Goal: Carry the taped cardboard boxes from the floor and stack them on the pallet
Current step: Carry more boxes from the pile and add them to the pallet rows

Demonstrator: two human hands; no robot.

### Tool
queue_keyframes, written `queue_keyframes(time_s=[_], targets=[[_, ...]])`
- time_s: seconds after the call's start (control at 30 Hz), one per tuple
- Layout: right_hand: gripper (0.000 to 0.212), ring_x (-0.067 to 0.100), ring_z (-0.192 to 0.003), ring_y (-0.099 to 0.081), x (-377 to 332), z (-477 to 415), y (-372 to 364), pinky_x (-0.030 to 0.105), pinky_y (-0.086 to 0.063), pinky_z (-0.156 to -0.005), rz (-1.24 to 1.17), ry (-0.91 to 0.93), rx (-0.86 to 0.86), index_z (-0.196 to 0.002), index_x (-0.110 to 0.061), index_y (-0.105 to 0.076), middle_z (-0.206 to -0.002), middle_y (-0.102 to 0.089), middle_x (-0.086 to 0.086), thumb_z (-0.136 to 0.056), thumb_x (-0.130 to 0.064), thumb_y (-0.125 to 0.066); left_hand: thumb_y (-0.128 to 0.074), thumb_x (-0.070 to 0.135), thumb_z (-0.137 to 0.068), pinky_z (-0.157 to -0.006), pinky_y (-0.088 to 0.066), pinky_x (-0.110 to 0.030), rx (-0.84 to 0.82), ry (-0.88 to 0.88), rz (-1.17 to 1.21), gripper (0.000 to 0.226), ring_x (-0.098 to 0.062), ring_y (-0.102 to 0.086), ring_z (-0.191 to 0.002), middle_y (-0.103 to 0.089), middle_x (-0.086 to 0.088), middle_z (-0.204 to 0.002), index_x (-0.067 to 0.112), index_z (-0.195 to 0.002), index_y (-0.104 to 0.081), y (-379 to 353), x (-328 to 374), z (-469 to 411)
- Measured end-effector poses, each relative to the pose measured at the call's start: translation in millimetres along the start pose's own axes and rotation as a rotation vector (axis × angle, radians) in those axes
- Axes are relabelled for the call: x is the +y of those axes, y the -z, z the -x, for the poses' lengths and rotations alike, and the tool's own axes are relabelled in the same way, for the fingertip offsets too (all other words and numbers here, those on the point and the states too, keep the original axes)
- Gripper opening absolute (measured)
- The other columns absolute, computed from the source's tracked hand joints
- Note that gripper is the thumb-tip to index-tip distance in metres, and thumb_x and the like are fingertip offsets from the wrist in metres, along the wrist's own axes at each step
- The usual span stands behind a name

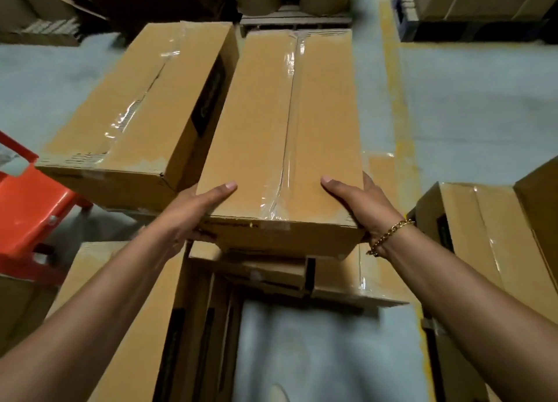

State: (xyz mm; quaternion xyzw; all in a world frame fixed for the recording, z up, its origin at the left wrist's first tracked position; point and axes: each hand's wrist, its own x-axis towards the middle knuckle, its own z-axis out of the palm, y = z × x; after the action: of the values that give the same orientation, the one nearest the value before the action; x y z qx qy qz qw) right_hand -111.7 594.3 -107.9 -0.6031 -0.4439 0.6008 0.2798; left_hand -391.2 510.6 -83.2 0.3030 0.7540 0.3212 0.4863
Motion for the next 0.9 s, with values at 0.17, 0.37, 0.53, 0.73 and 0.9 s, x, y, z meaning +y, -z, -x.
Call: queue_keyframes(time_s=[0.17, 0.37, 0.53, 0.73, 0.9], targets=[[0.052, 0.001, -0.093, -0.066, 7, 33, 99, 0.026, -0.055, -0.087, 0.042, 0.076, 0.053, -0.123, -0.033, -0.05, -0.113, -0.068, -0.018, -0.082, -0.046, -0.08, -0.074, 0.063, -0.075, -0.091, -0.057, -0.054, -0.033, -0.069, -0.012, 0.091, -0.027, -0.05, -0.13, -0.052, -0.003, -0.145, 0.027, -0.151, -0.038, -85, 18, 32], [0.098, 0.009, -0.111, -0.065, 44, 85, 258, 0.034, -0.053, -0.099, 0.058, 0.077, 0.216, -0.142, -0.026, -0.05, -0.129, -0.066, -0.01, -0.061, -0.066, -0.086, -0.072, 0.077, -0.068, -0.114, -0.03, -0.047, -0.064, -0.186, -0.062, 0.126, -0.031, -0.035, -0.147, -0.031, -0.01, -0.164, 0.017, -0.162, -0.012, -238, 36, 88], [0.061, 0.006, -0.099, -0.067, 96, 142, 387, 0.021, -0.052, -0.079, 0.073, 0.056, 0.266, -0.133, -0.027, -0.055, -0.113, -0.069, -0.012, -0.08, -0.044, -0.081, -0.071, 0.08, -0.069, -0.107, -0.044, -0.041, -0.161, -0.214, -0.076, 0.12, -0.028, -0.038, -0.146, -0.031, -0.004, -0.165, 0.024, -0.162, -0.02, -370, 23, 146], [0.061, 0.008, -0.111, -0.059, 179, 154, 481, 0.036, -0.047, -0.1, 0.15, -0.026, 0.303, -0.128, -0.042, -0.049, -0.114, -0.062, -0.022, -0.077, -0.056, -0.078, -0.068, 0.058, -0.087, -0.102, -0.034, -0.032, -0.185, -0.168, -0.066, 0.096, -0.023, -0.037, -0.144, -0.033, -0.004, -0.163, 0.019, -0.161, -0.021, -484, -15, 187], [0.06, 0.009, -0.108, -0.065, 242, 139, 523, 0.035, -0.053, -0.096, 0.149, -0.146, 0.279, -0.132, -0.034, -0.054, -0.116, -0.068, -0.014, -0.079, -0.05, -0.079, -0.07, 0.048, -0.089, -0.082, -0.049, -0.018, -0.23, -0.071, -0.053, 0.055, -0.01, -0.055, -0.117, -0.057, 0.018, -0.129, 0.032, -0.138, -0.051, -549, -54, 187]])
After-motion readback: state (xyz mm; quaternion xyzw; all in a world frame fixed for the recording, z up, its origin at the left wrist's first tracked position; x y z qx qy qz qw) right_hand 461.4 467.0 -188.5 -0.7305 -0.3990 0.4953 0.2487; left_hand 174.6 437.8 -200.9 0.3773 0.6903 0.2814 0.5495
